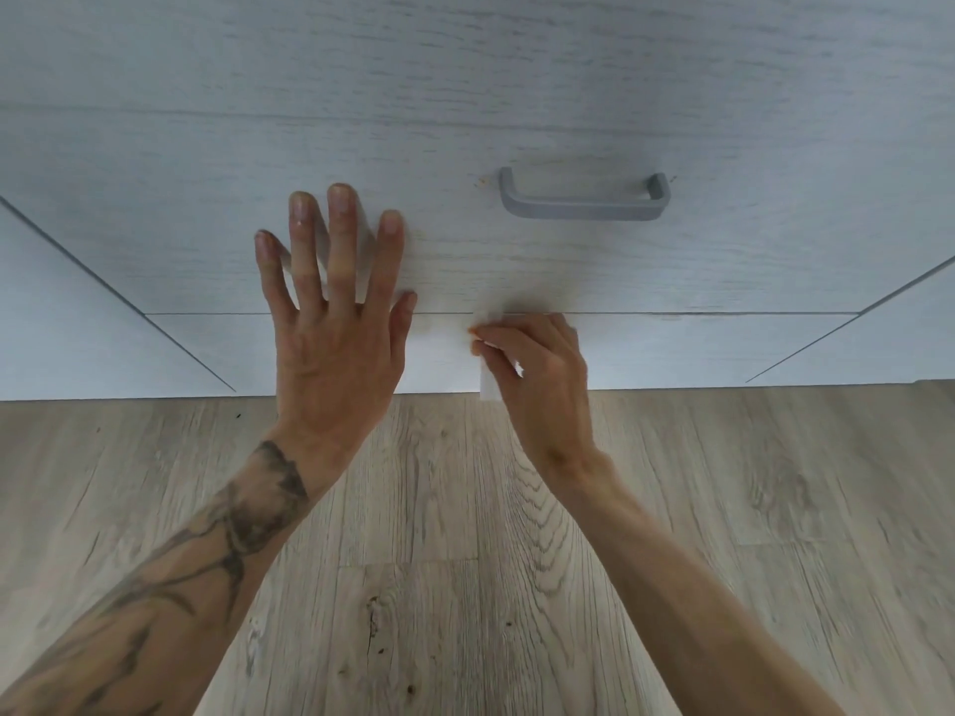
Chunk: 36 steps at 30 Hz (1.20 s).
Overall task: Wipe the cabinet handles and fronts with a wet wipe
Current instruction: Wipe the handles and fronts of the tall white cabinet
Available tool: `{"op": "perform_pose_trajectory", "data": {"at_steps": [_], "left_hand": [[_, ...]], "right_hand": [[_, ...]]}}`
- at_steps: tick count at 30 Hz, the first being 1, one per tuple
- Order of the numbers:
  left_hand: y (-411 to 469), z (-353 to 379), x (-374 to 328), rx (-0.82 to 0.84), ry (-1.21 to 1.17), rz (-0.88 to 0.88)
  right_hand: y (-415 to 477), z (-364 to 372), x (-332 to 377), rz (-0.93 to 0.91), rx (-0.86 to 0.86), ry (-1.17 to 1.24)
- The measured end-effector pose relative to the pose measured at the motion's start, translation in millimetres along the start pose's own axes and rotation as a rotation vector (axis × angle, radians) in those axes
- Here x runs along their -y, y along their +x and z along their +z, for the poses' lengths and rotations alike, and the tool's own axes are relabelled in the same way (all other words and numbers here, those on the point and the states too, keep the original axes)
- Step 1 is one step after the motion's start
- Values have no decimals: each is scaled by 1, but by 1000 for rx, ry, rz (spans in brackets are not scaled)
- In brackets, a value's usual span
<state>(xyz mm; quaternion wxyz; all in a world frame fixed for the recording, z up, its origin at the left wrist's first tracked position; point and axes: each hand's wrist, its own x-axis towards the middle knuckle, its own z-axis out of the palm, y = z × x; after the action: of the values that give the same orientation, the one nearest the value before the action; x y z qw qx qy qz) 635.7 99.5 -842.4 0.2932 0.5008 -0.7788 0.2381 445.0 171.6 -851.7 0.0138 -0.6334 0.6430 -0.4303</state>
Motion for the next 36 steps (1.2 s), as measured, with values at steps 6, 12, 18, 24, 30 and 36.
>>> {"op": "perform_pose_trajectory", "data": {"at_steps": [6,12,18,24,30,36], "left_hand": [[0,0,1,6,-16,2],[0,-6,3,52,8,-4],[0,-33,-2,149,5,-12],[8,-90,7,228,-44,17],[25,-175,62,255,69,47],[47,-253,142,241,86,-81]], "right_hand": [[-14,-8,-19,-183,28,-122],[-18,-44,-52,-38,-48,-174],[-16,-65,-40,108,-84,-48],[10,-73,23,2,-53,175],[52,-84,106,-146,-42,314],[102,-88,210,-255,6,422]]}}
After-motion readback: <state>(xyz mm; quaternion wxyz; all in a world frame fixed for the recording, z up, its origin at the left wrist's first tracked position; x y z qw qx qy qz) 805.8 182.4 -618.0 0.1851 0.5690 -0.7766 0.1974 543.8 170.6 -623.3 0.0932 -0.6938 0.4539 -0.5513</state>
